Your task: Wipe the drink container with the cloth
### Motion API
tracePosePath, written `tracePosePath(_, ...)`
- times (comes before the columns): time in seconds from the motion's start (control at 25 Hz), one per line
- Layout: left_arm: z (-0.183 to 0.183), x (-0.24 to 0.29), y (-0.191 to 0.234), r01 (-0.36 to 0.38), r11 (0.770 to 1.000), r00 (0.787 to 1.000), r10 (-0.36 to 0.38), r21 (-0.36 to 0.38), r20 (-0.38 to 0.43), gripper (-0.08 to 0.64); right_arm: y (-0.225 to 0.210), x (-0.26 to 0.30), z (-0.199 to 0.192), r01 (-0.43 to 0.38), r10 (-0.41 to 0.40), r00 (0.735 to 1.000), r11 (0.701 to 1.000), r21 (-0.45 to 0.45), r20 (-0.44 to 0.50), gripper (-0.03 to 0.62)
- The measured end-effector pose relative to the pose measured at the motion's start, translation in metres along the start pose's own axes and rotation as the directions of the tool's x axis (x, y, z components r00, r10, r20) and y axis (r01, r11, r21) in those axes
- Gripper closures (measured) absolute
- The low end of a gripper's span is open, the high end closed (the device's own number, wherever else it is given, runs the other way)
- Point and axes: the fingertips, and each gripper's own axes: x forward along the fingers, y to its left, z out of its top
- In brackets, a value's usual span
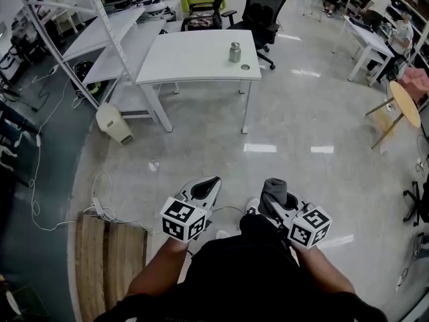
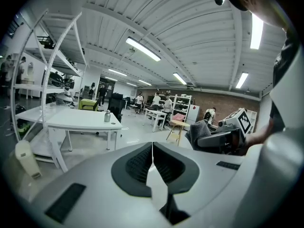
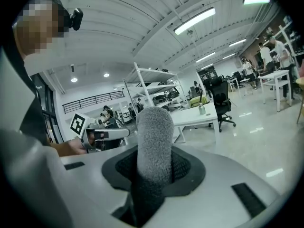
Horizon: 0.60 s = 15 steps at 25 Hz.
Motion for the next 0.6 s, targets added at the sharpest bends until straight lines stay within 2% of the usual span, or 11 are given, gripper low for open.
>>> tracePosePath(0.6,-0.001,-0.004,0.032,-0.066,0.997,0.998,0.067,-0.049,0.02,0.541,-0.009,0.038,0.012,-0.04,0.04,0.999,0.999,0.005,-0.021,0.485)
